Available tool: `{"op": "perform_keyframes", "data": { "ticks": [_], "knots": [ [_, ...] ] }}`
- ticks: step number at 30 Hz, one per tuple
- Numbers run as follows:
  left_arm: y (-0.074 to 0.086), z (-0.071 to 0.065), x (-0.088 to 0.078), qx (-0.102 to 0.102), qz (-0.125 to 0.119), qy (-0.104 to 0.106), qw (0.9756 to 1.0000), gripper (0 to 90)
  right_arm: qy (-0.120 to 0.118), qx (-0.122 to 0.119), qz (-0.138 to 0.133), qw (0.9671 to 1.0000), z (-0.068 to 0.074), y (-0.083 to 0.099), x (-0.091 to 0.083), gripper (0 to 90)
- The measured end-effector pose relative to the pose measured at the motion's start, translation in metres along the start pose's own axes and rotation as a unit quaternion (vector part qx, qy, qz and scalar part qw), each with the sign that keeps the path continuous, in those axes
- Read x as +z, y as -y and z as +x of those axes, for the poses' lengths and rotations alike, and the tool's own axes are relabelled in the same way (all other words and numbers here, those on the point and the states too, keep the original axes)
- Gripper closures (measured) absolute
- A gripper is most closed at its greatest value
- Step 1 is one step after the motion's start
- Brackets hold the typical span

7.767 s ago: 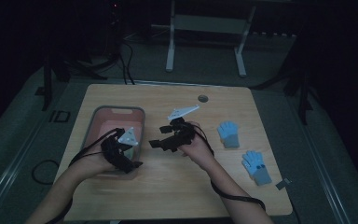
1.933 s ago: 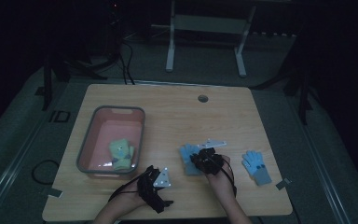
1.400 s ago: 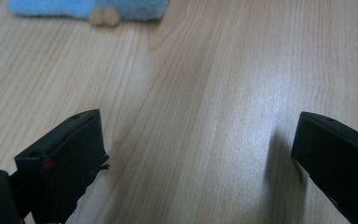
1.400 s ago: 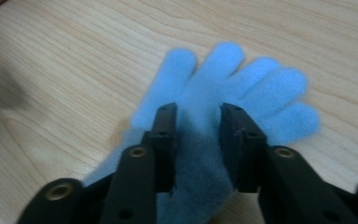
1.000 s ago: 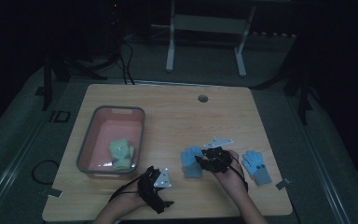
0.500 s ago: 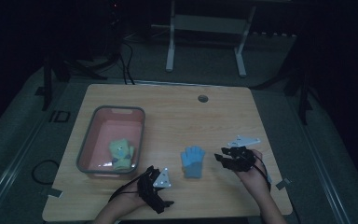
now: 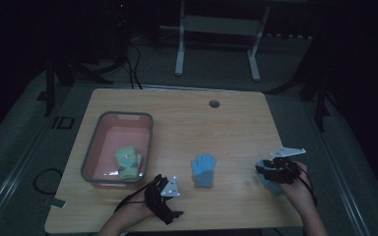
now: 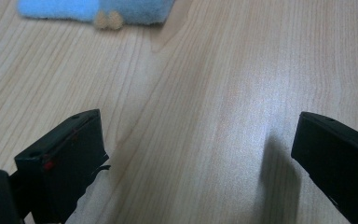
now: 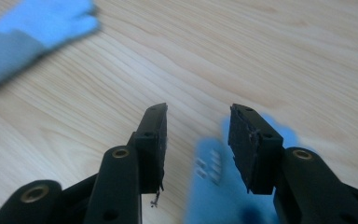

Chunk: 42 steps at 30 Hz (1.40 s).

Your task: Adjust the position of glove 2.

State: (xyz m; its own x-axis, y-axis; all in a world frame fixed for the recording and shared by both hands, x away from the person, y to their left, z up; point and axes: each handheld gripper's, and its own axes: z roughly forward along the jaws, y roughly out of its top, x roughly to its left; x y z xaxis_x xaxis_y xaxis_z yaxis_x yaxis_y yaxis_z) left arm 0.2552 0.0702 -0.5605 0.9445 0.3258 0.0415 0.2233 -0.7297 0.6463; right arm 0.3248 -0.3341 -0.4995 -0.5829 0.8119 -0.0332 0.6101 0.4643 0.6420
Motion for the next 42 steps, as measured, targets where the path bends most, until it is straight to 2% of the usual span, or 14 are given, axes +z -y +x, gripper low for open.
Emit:
{"op": "perform_keyframes", "data": {
  "ticks": [5, 8, 13, 18, 24, 27, 29, 32, 33, 34, 36, 40, 41, 42],
  "knots": [
    [0.0, 0.0, 0.001, 0.0, 0.001, 0.003, 1.0, 2.9, 0.003, 0.006, 0.01, 0.9999, -0.018, 0.017, -0.002, 56.2],
    [0.0, -0.001, 0.002, 0.005, 0.006, 0.001, 1.0, 2.9, 0.001, -0.005, 0.02, 0.9998, -0.024, 0.026, -0.002, 56.4],
    [0.0, -0.001, 0.002, 0.003, 0.004, -0.001, 1.0, 2.9, -0.005, -0.022, 0.026, 0.9994, -0.031, 0.039, 0.001, 58.2],
    [0.0, 0.0, 0.001, 0.002, 0.0, -0.001, 1.0, 2.9, -0.019, -0.026, 0.023, 0.9992, -0.034, 0.049, 0.008, 56.5],
    [0.001, 0.0, 0.002, 0.004, 0.005, -0.002, 1.0, 2.9, -0.026, -0.013, 0.013, 0.9995, -0.035, 0.052, 0.01, 61.0],
    [0.001, 0.0, 0.003, 0.002, 0.006, -0.002, 1.0, 3.0, -0.025, -0.007, 0.011, 0.9996, -0.033, 0.053, 0.009, 78.6],
    [0.001, 0.0, 0.002, 0.002, 0.004, -0.001, 1.0, 2.9, -0.022, -0.004, 0.01, 0.9997, -0.031, 0.052, 0.01, 82.5],
    [0.001, 0.0, 0.002, 0.002, 0.003, -0.002, 1.0, 2.9, -0.015, 0.018, 0.008, 0.9997, -0.029, 0.049, 0.008, 84.6],
    [0.001, 0.0, 0.002, 0.002, 0.003, -0.002, 1.0, 3.0, -0.015, 0.018, 0.008, 0.9997, -0.029, 0.049, 0.008, 84.6],
    [0.001, 0.0, 0.002, 0.002, 0.003, -0.002, 1.0, 3.0, -0.016, 0.033, 0.0, 0.9993, -0.028, 0.047, 0.006, 84.9],
    [0.001, 0.0, 0.002, 0.002, 0.004, -0.003, 1.0, 2.9, -0.004, 0.042, -0.01, 0.9991, -0.021, 0.038, -0.001, 85.2],
    [0.0, -0.001, 0.002, 0.004, 0.004, -0.003, 1.0, 2.9, 0.001, 0.044, -0.025, 0.9987, -0.01, 0.026, -0.011, 85.3],
    [0.0, -0.001, 0.002, 0.005, 0.004, -0.003, 1.0, 2.9, 0.007, 0.044, -0.036, 0.9983, 0.001, 0.014, -0.018, 85.3],
    [0.0, -0.001, 0.002, 0.005, 0.004, -0.003, 1.0, 2.9, 0.009, 0.046, -0.038, 0.9982, 0.005, 0.011, -0.02, 85.4]
  ]
}}
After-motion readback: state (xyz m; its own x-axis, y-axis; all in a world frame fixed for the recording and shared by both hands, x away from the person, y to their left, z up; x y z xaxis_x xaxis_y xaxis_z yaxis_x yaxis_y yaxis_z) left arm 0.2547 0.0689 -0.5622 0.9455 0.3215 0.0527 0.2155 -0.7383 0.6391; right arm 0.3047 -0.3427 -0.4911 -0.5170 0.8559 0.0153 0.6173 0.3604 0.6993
